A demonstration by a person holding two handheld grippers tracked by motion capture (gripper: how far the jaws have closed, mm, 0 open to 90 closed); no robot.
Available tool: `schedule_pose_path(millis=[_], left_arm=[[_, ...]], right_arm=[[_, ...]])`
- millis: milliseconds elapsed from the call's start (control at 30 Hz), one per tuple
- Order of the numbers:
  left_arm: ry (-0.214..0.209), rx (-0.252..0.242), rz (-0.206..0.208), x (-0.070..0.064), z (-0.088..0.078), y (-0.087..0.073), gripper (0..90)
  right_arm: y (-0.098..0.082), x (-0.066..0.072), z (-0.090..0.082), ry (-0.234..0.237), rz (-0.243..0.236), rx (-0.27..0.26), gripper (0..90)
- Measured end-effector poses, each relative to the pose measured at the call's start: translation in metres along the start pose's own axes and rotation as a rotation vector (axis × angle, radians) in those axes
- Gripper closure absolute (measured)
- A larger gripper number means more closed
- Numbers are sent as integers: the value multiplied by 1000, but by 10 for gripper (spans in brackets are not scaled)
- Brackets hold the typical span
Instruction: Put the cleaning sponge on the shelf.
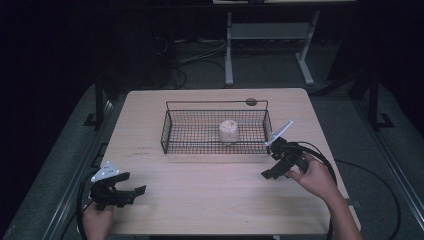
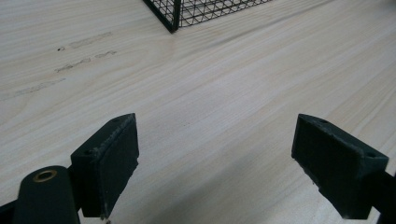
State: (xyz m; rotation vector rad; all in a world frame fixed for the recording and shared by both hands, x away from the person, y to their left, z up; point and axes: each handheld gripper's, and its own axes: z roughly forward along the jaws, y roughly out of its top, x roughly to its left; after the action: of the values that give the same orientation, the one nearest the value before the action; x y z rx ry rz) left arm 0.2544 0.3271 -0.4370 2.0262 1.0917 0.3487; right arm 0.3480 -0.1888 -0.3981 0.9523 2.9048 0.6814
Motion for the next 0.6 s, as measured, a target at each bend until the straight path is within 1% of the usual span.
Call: schedule_pose_path(millis=[167, 333, 400, 467, 600], left_arm=[[-1, -5, -2, 0, 0, 0, 137], [-2, -5, -2, 0, 0, 0, 137], [-1, -4, -1, 0, 0, 0, 137], [-1, -5, -2, 0, 0, 0, 136], [-2, -4, 1, 0, 0, 0, 137]], right_arm=[[-5, 6, -1, -6, -9, -15, 155], [-9, 8, 1, -5, -8, -16, 155], [-10, 8, 3, 6, -4, 3, 155], [-13, 9, 4, 5, -5, -5, 155], [-19, 9, 8, 10, 7, -4, 155]])
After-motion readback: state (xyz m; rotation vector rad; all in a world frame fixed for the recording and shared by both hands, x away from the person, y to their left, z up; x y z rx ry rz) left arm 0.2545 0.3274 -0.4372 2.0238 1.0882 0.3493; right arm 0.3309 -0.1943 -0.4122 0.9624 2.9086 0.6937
